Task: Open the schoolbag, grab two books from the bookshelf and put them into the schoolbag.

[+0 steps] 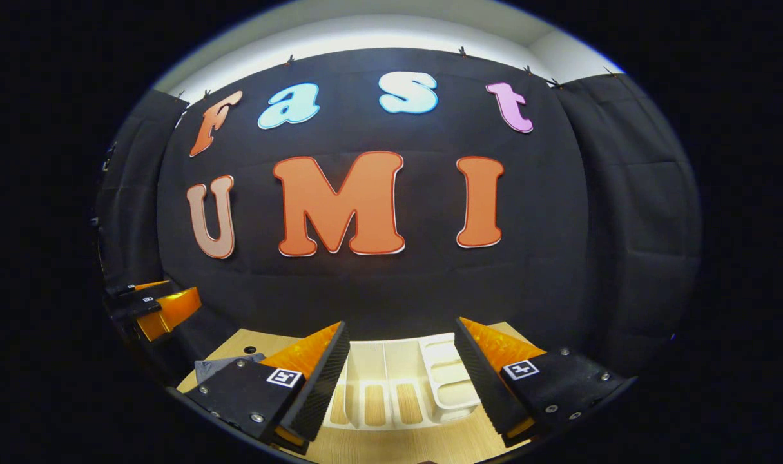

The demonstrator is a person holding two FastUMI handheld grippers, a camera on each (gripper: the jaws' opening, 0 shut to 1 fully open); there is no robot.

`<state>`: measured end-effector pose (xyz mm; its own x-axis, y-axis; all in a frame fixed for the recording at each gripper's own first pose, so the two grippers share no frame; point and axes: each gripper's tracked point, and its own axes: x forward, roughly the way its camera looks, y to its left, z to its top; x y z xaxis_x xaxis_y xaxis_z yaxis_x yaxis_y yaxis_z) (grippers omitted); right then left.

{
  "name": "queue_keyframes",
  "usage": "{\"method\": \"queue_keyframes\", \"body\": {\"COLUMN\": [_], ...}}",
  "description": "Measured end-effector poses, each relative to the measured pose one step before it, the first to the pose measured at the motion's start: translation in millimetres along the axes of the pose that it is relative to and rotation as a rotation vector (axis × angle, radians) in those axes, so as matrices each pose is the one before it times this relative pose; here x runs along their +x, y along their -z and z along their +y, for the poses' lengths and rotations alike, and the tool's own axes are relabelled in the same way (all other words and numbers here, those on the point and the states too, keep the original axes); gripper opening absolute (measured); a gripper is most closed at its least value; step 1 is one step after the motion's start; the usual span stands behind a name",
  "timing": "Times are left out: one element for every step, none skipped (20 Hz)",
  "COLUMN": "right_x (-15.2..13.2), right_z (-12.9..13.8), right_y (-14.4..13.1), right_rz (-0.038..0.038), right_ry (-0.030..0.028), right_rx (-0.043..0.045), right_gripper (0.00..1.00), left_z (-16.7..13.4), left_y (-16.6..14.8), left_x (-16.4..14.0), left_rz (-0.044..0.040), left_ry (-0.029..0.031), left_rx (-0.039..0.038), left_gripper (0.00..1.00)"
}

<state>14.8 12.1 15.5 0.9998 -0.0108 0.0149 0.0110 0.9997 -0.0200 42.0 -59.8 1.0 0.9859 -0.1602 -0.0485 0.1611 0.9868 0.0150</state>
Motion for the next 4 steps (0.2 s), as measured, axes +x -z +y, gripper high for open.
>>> {"method": "queue_keyframes", "body": {"right_x": [-0.59, 2.39, 0.6, 0.43], "right_z": [-1.61, -4.34, -3.9, -2.86], "right_y": [2.78, 1.41, -0.01, 1.49], "right_rz": [0.00551, 0.00317, -0.00143, 0.00387], "right_ry": [-0.00934, -0.00392, 0.00256, 0.00451], "right_rx": [0.01966, 0.01665, 0.01326, 0.01427], "right_gripper": [0.97, 0.97, 0.97, 0.97], "left_z": [-0.87, -0.41, -1.45, -2.16], "left_y": [0.23, -1.0, -0.94, -1.17], "left_x": [0.34, 0.3, -0.04, -0.14], "left_rz": [-0.00355, -0.00752, -0.008, -0.0059], "left_ry": [-0.00931, -0.01199, -0.00934, -0.00753], "left_rx": [0.00395, 0.00198, -0.00098, -0.00111], "left_gripper": [0.98, 0.98, 0.97, 0.98]}}
